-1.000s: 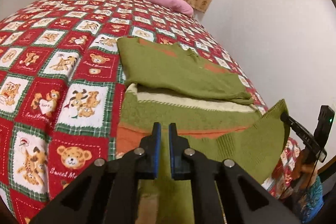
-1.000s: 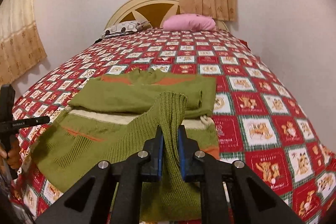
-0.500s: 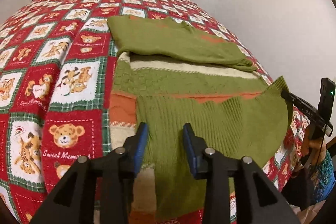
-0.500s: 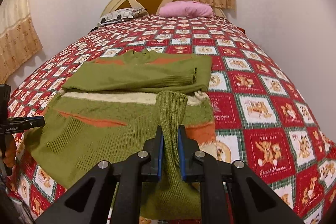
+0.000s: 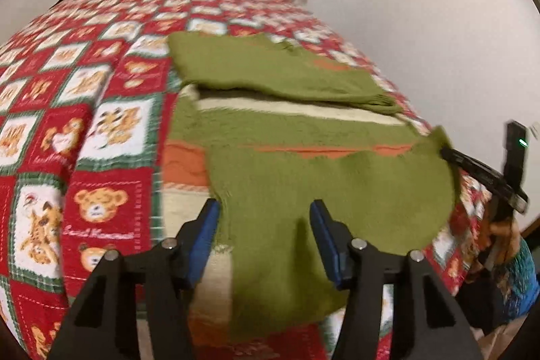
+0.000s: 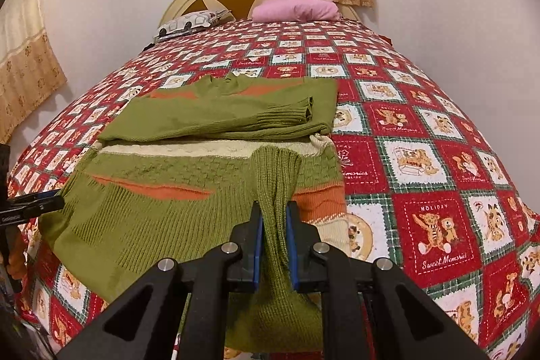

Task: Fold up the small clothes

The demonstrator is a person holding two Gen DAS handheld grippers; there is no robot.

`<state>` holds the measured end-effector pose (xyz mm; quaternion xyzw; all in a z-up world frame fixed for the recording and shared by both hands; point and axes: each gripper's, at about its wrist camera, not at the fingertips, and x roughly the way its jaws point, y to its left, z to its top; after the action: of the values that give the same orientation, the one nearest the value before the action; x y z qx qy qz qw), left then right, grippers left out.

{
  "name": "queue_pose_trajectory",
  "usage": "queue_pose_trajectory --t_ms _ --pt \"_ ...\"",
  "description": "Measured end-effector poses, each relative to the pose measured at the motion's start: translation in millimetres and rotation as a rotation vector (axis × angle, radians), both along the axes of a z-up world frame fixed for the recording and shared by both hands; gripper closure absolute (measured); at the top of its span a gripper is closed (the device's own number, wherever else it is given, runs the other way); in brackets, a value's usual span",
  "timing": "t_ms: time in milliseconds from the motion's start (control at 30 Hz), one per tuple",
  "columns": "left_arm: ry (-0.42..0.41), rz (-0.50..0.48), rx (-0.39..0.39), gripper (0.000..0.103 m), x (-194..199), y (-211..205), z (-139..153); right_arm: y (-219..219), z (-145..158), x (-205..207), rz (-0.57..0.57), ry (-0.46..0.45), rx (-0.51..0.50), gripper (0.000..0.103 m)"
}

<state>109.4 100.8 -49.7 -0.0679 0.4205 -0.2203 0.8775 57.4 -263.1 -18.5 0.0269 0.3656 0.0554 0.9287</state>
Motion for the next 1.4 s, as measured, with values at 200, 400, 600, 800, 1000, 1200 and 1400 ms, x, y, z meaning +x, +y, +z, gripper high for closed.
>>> queue_pose_trajectory --t_ms 200,400,600,800,1000,1200,1400 --pt "0.014 0.015 0.043 0.046 5 -2 -8 0 -3 1 -0.004 0.004 0.017 0.091" --pt "0.084 0.054 -0.084 0.048 16 18 -12 -2 -5 2 -0.001 0.013 0.017 0.091" --pt "0.101 -0.028 -0.071 0.066 4 4 -11 -3 -7 2 -0.003 0.016 0.023 0.091" --pt "0.192 0.042 -0.223 0.051 26 21 -18 -3 -11 4 -0.007 0.034 0.013 0.091" --pt "0.1 0.054 -0.058 0.088 15 0 -15 -1 -23 5 -0.018 0.069 -0.002 0.091" --pt "0.084 0.108 -0.08 0.089 9 6 -6 4 -8 -4 -0.024 0.011 -0.046 0.091" --pt "-0.015 0.136 -0.062 0.089 14 3 30 11 32 -9 -0.015 -0.102 -0.058 0.091"
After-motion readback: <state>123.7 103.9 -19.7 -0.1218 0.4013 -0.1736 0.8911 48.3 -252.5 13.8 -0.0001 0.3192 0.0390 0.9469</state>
